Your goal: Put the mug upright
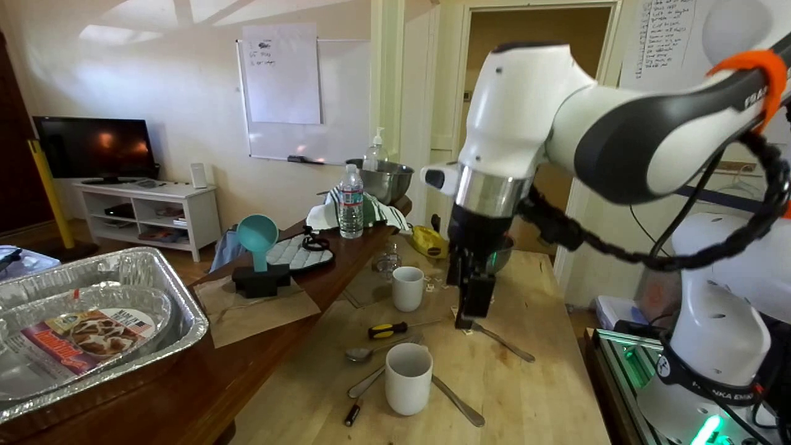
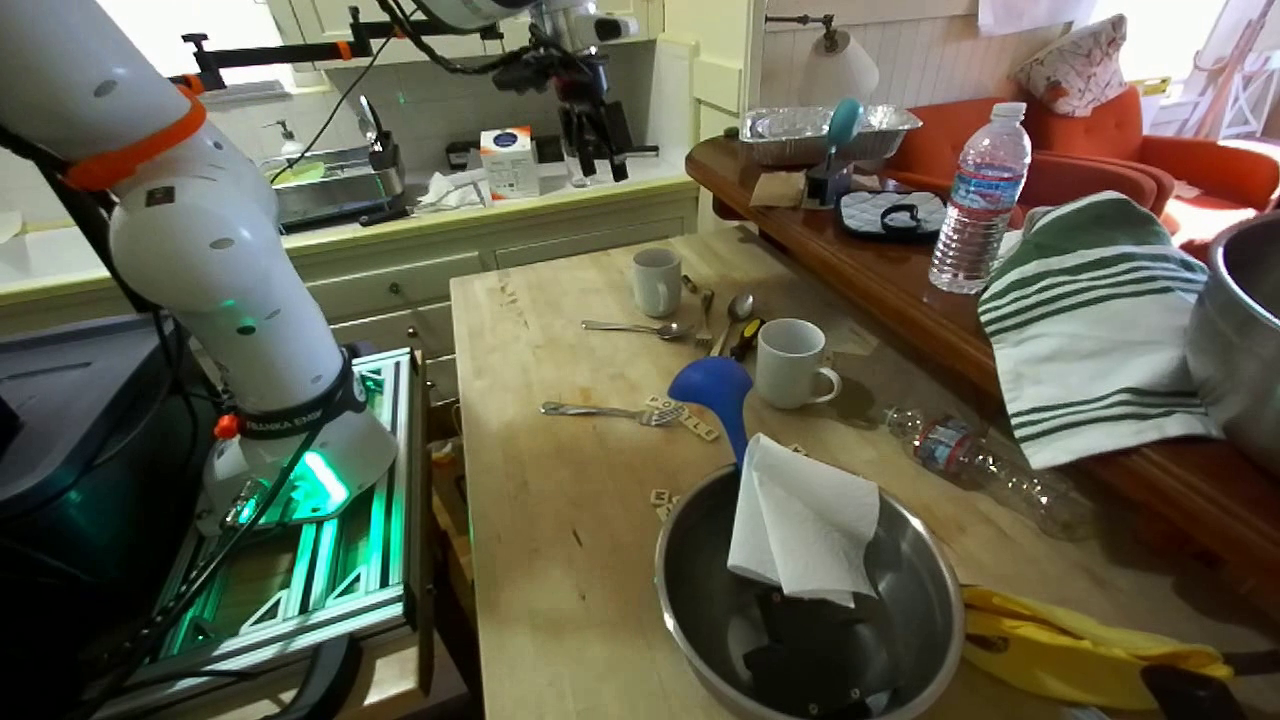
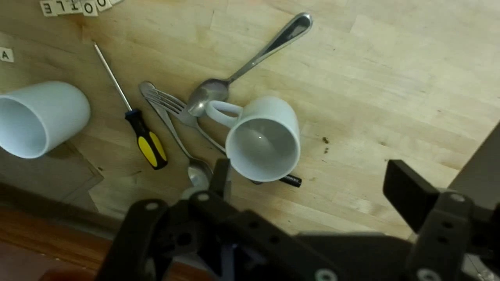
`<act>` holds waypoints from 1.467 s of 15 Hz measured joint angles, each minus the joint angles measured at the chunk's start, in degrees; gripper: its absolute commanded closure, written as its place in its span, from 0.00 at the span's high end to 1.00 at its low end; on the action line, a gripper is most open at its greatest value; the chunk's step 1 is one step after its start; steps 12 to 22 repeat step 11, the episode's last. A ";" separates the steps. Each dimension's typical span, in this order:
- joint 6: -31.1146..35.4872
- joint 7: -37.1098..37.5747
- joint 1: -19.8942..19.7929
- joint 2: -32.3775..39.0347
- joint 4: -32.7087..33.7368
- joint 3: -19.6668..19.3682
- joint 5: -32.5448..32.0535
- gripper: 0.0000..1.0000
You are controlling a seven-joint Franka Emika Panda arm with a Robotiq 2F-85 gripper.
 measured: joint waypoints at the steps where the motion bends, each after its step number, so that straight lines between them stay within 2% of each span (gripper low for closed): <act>1: -4.42 -2.02 0.34 -2.73 1.20 -1.37 2.84 1.00; 5: -24.58 -4.16 -0.04 -12.41 4.14 -7.11 7.00 1.00; 6: -25.79 -4.34 -0.28 -13.71 4.24 -7.71 7.01 1.00; 10: -25.52 -4.44 -0.46 -13.50 4.22 -6.64 7.01 1.00; 22: -25.31 -4.44 -0.46 -12.91 4.22 -6.58 7.01 1.00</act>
